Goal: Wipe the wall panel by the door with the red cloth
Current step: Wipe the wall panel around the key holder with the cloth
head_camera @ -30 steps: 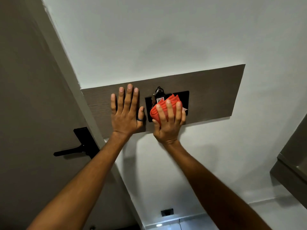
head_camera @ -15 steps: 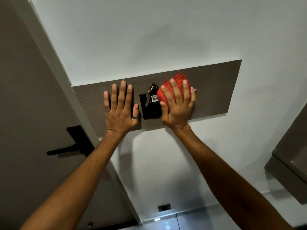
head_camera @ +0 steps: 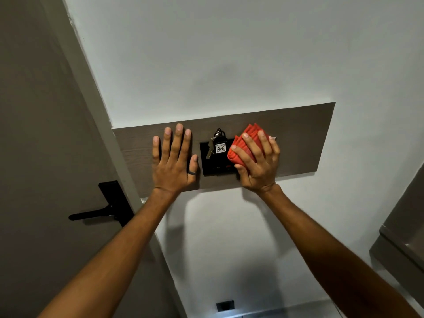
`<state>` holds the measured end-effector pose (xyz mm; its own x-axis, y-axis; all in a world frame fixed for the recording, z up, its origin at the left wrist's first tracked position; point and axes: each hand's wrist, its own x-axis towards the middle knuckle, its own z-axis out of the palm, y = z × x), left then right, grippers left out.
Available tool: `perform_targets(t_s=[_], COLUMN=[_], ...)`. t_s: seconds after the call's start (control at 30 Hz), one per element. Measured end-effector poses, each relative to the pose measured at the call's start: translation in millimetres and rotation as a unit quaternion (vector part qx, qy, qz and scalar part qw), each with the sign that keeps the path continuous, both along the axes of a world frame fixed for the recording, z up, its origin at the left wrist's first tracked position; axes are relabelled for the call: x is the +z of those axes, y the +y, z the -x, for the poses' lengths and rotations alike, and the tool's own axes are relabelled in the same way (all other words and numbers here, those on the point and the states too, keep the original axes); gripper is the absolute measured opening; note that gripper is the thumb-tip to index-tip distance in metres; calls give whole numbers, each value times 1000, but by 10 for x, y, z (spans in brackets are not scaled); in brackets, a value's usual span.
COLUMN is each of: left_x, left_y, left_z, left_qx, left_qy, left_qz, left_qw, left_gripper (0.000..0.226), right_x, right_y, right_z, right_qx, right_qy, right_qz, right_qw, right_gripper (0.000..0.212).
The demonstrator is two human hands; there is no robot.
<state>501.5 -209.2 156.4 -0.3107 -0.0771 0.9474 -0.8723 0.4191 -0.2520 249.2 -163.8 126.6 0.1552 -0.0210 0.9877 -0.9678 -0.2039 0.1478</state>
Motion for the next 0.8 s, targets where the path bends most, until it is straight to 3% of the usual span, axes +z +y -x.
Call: perform_targets(t_s=[0.13, 0.23, 0.43, 0.63, 0.73, 0.8], left_x=[7, -5, -12, -2, 4, -2], left_y=[0, -3, -34, -15, -7, -7], left_z=[0, 16, 10, 8, 7, -4], left_qx=[2, 3, -2, 4, 2, 3], left_qy=[-3, -2, 0, -2, 1, 3], left_qz=[-1, 1, 4, 11, 8, 4], left_qw=[1000, 1000, 1000, 1000, 1000, 1000], left_gripper=[63, 64, 64, 64, 63, 62], right_x=[291, 520, 95, 318, 158, 39], right_y=[45, 14, 18, 12, 9, 13], right_z=[338, 451, 0, 396, 38, -179], right_qx=[42, 10, -11, -3, -18, -13], right_qy=[146, 223, 42, 151, -56, -94], right_qz=[-2, 2, -12, 9, -5, -14], right_qw=[988, 975, 999, 988, 998, 995], right_gripper=[47, 50, 46, 49, 43, 44])
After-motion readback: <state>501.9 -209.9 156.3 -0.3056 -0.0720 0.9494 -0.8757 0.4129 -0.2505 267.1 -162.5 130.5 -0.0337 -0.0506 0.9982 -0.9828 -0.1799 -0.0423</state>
